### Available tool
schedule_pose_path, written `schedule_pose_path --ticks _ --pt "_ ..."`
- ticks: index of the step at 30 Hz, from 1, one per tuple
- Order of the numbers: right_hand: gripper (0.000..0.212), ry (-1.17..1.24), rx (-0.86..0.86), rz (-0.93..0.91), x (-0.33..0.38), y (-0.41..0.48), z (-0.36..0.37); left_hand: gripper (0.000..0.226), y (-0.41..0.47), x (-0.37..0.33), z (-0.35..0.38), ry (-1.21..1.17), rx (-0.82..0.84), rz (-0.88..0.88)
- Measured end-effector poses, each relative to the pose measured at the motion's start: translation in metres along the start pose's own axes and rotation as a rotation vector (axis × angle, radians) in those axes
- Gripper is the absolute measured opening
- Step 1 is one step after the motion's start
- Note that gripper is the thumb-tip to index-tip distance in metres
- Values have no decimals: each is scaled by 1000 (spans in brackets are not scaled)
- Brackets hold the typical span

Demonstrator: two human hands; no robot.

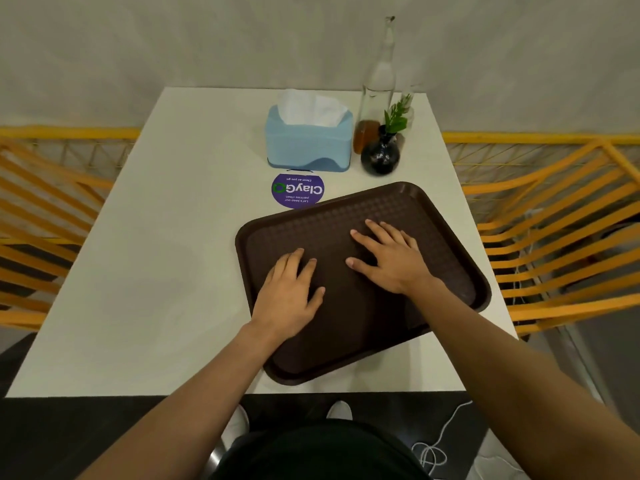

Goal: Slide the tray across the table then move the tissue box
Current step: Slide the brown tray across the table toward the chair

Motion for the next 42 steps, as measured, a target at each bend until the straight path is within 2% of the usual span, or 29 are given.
schedule_pose_path --ticks 4,11,14,18,22,25,31,36,42 --pt "78 -5 4 79 25 1 -2 62 -15 8 -6 43 -25 44" --pt "80 -78 -16 191 85 0 -10 76 -35 45 -19 113 -63 -87" --pt "75 -121 19 138 104 7 -16 83 -39 67 -28 116 -51 -129" --pt "61 -37 37 10 114 20 -25 92 -47 102 -39 100 -27 -133" --pt "69 -4 54 -80 130 31 -29 96 -51 140 -53 66 -11 -71" --pt "70 10 156 -105 133 33 -25 97 -47 158 -59 57 36 -36" --pt "70 29 166 -3 169 30 -17 89 -45 190 -81 72 81 -36" --pt "73 23 160 125 202 31 -19 66 -58 188 -92 136 -62 -68" --pt "76 -5 107 249 247 31 -22 80 -65 194 -94 141 -9 -151"
Point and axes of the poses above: each hand's wrist, its own y-axis towards the middle knuckle, its own z-axis out of the palm, x = y × z, the point moved 2 cm from there along y, towards the middle knuckle, and after that the axes turned 13 degrees about -y, right-handed, at the moved point
